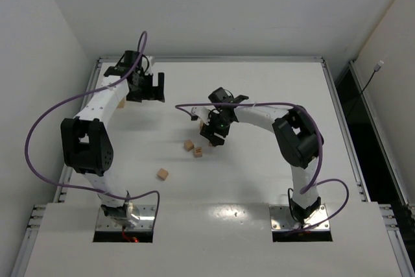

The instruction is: Build the wood block tower

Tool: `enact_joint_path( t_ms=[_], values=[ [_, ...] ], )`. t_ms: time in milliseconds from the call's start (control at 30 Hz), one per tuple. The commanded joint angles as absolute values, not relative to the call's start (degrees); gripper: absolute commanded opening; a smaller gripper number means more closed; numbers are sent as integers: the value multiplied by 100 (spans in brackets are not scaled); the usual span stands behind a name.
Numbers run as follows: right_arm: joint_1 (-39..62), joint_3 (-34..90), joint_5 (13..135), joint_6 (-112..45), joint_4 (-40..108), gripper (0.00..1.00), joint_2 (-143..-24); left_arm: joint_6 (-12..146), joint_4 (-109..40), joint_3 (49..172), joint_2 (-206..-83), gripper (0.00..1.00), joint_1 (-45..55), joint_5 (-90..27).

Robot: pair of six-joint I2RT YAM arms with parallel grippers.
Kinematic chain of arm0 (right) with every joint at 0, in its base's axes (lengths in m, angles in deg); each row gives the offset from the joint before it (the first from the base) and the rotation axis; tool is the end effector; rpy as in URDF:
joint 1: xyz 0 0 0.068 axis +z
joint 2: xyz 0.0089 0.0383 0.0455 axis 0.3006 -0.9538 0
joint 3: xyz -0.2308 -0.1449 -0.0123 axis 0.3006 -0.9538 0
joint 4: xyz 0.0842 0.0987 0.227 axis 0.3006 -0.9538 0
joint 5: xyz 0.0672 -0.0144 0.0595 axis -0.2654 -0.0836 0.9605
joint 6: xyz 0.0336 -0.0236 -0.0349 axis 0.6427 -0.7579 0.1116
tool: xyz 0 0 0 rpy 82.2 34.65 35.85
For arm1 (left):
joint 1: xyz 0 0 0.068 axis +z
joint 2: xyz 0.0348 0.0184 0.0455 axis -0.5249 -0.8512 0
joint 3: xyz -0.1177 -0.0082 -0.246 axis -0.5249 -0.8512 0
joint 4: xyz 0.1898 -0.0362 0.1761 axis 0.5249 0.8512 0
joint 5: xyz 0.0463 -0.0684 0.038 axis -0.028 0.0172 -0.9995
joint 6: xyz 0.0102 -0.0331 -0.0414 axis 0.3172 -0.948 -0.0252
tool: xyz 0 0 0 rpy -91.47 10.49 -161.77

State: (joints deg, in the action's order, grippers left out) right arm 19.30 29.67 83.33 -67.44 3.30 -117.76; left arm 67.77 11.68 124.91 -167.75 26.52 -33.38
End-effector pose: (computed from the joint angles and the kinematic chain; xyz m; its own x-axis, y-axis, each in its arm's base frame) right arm 0.3157 0.2489 0.1497 -0.3625 -0.8171 -0.4482 -0.9262 0.3695 0.0753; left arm 0.3723 -0.0374 0.2894 -0.8432 -0.1065 -0.5269 -0.0033 0.9812 -0.1930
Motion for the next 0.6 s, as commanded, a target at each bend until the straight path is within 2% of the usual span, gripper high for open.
enact_joint_path(
  t_ms=[0,33,133,500,567],
  values=[
    [1933,3227,8490,-6863,400,61,-11755,6837,1050,12573,-16863,100,2727,-3366],
    [1933,3227,8490,-6863,400,56,-11755,6837,1050,12573,-16863,100,2727,-3367],
    [1986,3227,8490,-6924,338,54,-11755,6837,1050,12573,-16863,100,2727,-3367],
    [2144,3174,8613,-7259,163,55,-11755,6837,1050,12625,-16969,100,2780,-3367],
    [2144,3174,8613,-7259,163,49,-11755,6837,1050,12625,-16969,100,2780,-3367]
  ],
)
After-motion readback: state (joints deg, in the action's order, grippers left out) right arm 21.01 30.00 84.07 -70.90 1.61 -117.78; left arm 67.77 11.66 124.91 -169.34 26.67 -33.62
